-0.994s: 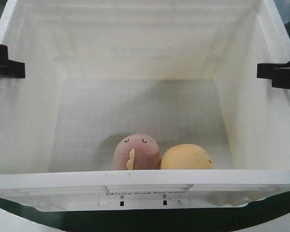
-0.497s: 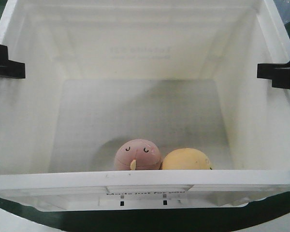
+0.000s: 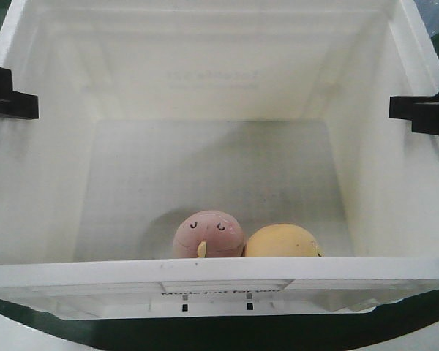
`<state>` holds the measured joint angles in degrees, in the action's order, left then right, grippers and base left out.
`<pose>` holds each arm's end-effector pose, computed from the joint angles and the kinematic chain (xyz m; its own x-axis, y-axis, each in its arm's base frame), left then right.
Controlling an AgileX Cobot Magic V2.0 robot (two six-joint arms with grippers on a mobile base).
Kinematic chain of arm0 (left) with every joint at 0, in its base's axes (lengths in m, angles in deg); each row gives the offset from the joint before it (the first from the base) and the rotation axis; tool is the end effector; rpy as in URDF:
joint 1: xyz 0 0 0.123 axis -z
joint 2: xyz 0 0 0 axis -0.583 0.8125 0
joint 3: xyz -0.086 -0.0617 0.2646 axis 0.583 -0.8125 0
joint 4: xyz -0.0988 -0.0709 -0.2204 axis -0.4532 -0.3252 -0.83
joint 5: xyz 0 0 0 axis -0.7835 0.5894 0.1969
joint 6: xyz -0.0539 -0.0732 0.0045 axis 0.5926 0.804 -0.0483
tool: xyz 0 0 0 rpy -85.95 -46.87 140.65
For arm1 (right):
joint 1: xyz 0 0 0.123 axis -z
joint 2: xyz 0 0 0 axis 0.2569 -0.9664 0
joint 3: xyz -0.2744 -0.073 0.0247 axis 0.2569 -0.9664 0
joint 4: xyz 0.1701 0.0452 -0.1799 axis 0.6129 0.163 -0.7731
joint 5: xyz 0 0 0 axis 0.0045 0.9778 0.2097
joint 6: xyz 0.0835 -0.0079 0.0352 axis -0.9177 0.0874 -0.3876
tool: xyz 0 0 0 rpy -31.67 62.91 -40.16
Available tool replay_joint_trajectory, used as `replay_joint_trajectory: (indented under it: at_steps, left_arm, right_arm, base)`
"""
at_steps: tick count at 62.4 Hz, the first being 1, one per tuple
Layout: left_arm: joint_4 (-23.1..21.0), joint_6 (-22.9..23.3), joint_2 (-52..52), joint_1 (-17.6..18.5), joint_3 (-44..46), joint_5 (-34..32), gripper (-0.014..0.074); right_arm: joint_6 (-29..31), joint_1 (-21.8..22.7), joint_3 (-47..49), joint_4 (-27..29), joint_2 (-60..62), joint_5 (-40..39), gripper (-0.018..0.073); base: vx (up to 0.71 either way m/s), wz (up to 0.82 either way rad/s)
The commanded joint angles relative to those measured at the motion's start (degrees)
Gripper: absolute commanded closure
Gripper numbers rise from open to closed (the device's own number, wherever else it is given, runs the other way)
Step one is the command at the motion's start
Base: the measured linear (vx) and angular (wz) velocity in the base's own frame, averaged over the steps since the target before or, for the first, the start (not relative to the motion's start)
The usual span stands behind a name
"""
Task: Place moving items into box and shelve
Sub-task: 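Hold the crate with both grippers while the base drives away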
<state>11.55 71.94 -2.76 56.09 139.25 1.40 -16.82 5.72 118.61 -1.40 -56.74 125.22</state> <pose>0.1625 -0.0742 0.4188 -0.7643 -0.1080 -0.6358 0.1687 0.9181 -0.3586 0.1715 0.0492 0.3911 -0.5965 -0.0884 -0.7978 -0.3348 0.9307 0.1472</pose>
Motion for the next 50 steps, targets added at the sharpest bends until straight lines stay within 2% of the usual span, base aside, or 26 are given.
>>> replay_joint_trajectory:
  at_steps: [1, 50]
  left_arm:
    - [-1.9, -0.6, -1.7, 0.2, 3.0, -8.0, 0.0600]
    - [-1.9, -0.6, -1.7, 0.2, 3.0, -8.0, 0.0600]
  right_arm:
    - [1.5, 0.0, 2.6, 1.7, 1.5, -7.0, 0.0565]
    - [1.5, 0.0, 2.6, 1.7, 1.5, -6.9, 0.0565]
  base:
    - [0.00, 0.00]
    - [-0.04, 0.01]
